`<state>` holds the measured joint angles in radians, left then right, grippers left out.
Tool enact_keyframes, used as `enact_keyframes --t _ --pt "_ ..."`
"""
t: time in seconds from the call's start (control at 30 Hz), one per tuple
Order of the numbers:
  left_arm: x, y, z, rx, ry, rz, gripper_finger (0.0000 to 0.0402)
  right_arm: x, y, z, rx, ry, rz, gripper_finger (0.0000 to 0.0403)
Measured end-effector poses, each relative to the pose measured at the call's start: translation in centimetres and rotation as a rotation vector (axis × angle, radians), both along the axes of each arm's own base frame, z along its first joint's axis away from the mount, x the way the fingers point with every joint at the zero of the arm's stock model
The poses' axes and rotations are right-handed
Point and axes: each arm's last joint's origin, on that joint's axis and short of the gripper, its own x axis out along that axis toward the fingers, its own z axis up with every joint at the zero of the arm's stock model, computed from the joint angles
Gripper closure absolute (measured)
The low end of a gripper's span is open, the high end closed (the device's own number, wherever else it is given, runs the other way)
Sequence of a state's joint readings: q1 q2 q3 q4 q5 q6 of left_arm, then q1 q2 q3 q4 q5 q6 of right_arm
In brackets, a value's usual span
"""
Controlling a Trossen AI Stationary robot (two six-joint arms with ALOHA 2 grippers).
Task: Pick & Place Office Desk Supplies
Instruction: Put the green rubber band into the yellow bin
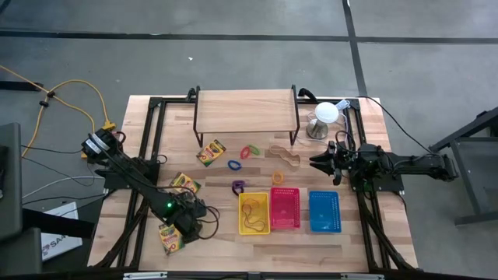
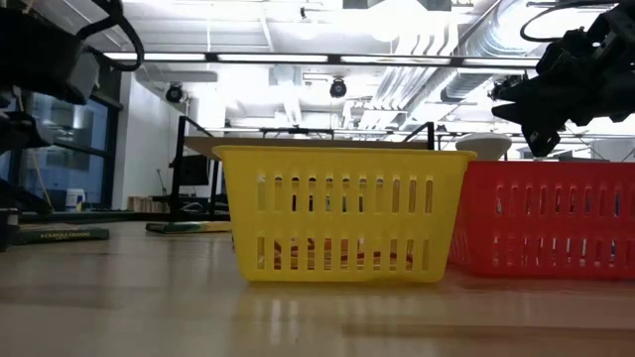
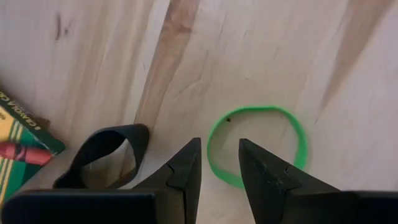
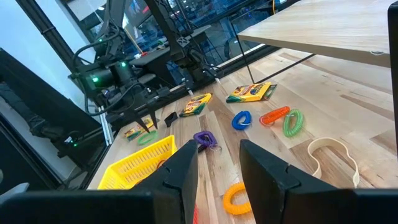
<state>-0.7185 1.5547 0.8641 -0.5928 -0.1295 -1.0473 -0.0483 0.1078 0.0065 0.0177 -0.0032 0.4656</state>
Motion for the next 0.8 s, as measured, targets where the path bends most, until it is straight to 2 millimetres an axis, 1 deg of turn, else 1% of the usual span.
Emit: enact_keyframes --t 0.43,0.7,0.8 --pt "-0.37 0.34 -0.63 0.021 0.014 -0.003 0.0299 0.0 0.0 -0.01 0.0 0.0 0.0 0.0296" --pt "-0.33 0.31 -0.61 0.019 0.01 -0.005 0.0299 0.0 0.0 0.0 0.0 0.0 0.0 0.0296" --pt "-0.16 0.16 -0.89 0.016 0.008 -0.006 0.0299 0.0 0.0 0.0 0.0 0.0 0.0 0.0296"
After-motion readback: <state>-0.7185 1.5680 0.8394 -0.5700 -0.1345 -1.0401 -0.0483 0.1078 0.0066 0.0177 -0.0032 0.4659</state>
